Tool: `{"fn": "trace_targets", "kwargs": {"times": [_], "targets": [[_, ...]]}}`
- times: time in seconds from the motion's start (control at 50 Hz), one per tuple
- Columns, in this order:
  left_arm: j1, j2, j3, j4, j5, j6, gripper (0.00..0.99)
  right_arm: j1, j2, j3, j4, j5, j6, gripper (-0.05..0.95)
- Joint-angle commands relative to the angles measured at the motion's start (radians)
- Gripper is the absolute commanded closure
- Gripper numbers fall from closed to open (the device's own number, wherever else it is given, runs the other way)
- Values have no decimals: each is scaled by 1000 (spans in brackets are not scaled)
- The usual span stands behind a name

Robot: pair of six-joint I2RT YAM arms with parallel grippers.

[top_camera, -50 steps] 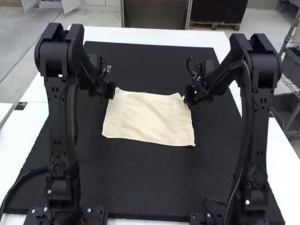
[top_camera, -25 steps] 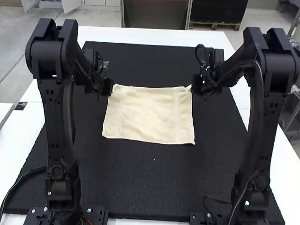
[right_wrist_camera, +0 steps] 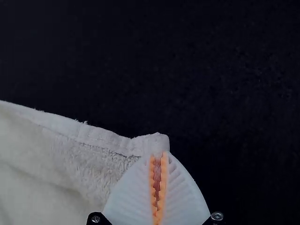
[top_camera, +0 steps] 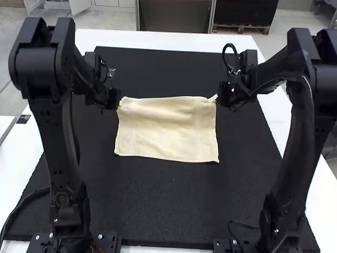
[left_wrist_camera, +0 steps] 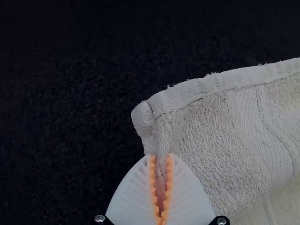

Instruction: Fold the towel.

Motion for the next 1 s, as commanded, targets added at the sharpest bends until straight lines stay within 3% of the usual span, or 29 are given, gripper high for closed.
{"fn": "trace_targets", "kwargs": {"times": [0.0,0.64,0.98], "targets": [[17,-56,-15,-21,20,31,979,-24,-58,-23,-20,-30,-3,920],[17,-269,-153,-139,28,57,979,-91,-252,-139,-175,-71,-31,920],[17,-339,-191,-215,19,58,979,-91,-331,-225,-210,-77,-33,920]]}}
